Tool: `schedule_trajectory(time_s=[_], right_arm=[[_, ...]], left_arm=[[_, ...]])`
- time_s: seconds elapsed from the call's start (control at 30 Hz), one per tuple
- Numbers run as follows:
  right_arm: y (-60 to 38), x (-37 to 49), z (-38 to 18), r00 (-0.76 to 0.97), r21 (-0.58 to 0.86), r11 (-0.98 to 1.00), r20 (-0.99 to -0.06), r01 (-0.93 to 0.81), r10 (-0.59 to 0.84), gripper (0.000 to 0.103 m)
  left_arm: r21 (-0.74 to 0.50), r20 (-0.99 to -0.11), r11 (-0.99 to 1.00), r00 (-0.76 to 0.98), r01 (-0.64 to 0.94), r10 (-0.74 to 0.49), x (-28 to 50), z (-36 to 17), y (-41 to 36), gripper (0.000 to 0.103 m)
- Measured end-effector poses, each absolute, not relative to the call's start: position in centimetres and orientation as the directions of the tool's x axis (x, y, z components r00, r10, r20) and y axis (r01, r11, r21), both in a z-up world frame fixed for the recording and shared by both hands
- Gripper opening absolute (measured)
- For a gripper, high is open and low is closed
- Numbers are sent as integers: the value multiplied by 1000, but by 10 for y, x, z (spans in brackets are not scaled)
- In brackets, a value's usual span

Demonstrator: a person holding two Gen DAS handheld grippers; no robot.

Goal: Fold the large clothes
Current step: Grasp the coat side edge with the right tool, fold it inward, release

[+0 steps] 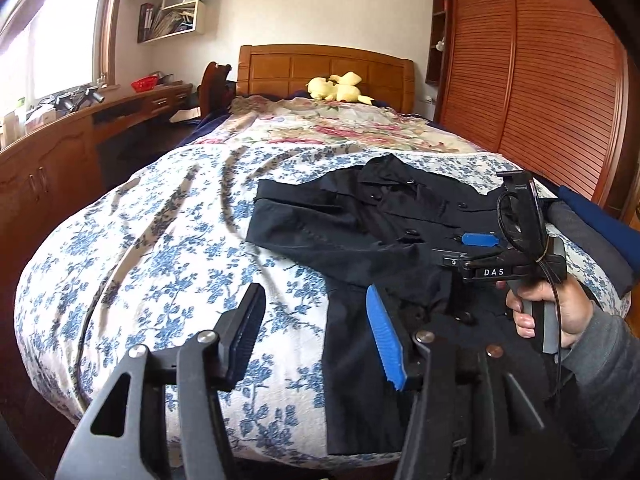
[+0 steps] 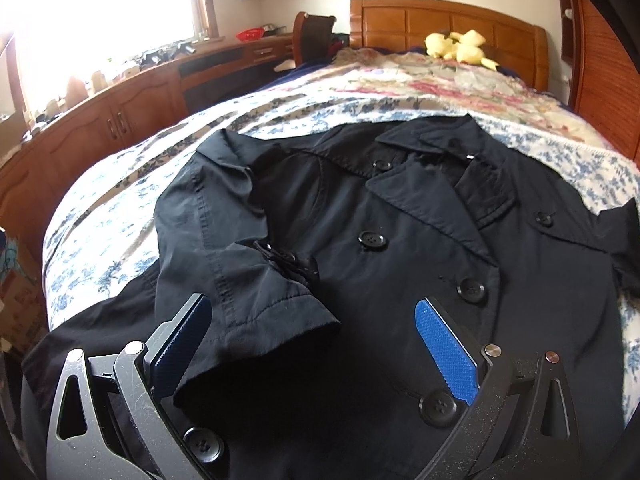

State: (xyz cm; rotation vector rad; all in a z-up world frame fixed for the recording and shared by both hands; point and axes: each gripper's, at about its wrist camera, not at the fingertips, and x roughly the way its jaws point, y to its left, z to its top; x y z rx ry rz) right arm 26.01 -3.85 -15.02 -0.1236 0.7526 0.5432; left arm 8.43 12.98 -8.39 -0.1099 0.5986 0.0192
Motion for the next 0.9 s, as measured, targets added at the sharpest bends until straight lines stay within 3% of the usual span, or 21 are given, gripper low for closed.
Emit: schedule_trajectory(time_s=[0.07,0.17,0.3,0.4,0.47,0.5,0.9], right_arm=[[-37,263,-154,580,102,849,-688,-519,437,100],[-33,266,-161,537,132,825,-701,-549,469,88],[-26,262,-166,493,138,794,-717,-592,492,49],[-24,258,-164,507,105,795,-719,-598,476,33],[-28,256,-161,505,119,787,-706,-606,496,8],[-30,255,-159,497,137,778,-699,-614,515,5],[-66,208,-103,584,117,757,-564,-643,584,3]], left_arm=[[-97,-567,994,824,-57,-8,84,-86,132,52],[-95,-573,993,819,-65,-1,83,-89,134,52],[-88,-579,994,816,-66,3,83,-91,132,52],[-87,-580,994,815,-60,-1,84,-91,129,52],[-85,-581,995,814,-56,-4,85,-90,126,52],[-84,-581,995,814,-54,-5,86,-90,125,52],[-85,-587,996,808,-3,-47,98,-93,96,52]])
